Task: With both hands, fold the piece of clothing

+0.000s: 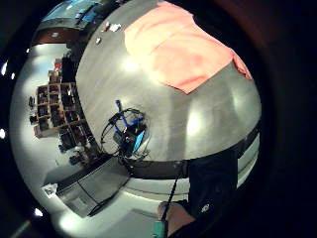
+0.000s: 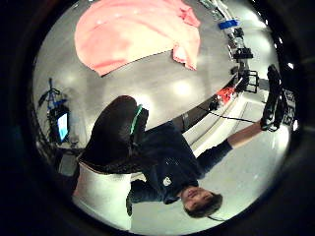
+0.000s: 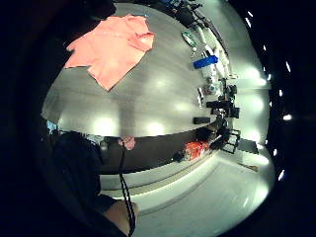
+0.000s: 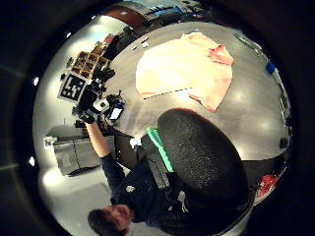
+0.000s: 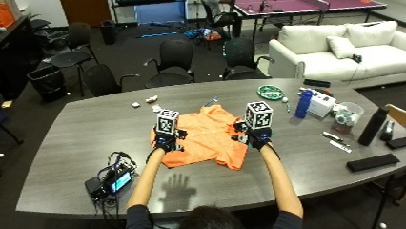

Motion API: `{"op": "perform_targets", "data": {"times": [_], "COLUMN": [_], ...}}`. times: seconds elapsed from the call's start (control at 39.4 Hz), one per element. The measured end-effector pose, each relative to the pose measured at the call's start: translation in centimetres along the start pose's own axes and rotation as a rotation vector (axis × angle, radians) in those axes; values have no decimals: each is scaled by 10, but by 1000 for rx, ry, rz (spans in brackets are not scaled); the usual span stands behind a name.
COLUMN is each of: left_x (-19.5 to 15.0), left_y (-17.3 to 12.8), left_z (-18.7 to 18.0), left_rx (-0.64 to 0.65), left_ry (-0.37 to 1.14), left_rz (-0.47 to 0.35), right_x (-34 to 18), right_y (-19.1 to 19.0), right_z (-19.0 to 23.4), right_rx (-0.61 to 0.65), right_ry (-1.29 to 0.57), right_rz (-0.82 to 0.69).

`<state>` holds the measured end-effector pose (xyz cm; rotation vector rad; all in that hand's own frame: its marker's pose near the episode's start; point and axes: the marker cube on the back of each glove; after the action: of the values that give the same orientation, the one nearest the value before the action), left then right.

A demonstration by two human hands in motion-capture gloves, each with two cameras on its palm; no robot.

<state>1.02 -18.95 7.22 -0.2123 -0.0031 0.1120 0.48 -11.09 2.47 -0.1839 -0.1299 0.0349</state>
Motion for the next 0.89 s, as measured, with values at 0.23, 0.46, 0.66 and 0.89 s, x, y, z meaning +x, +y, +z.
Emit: {"op": "perform_targets", "data": {"times": [0.23,0.46,0.66,0.89], "left_x": [-12,-22,-21,-20], "left_y": [-18,-50,-76,-73], "left_z": [53,98,135,153], "left_rx": [-178,-231,-226,-337], "left_ry": [26,76,62,26], "left_rz": [-144,-167,-155,-224], "right_x": [15,30,25,18], "right_y": [-34,-60,-57,-59], "right_z": [32,66,72,83], "right_rx": [-67,-106,-70,-139], "right_ry": [-26,-37,47,18], "right_rz": [45,60,73,61]}}
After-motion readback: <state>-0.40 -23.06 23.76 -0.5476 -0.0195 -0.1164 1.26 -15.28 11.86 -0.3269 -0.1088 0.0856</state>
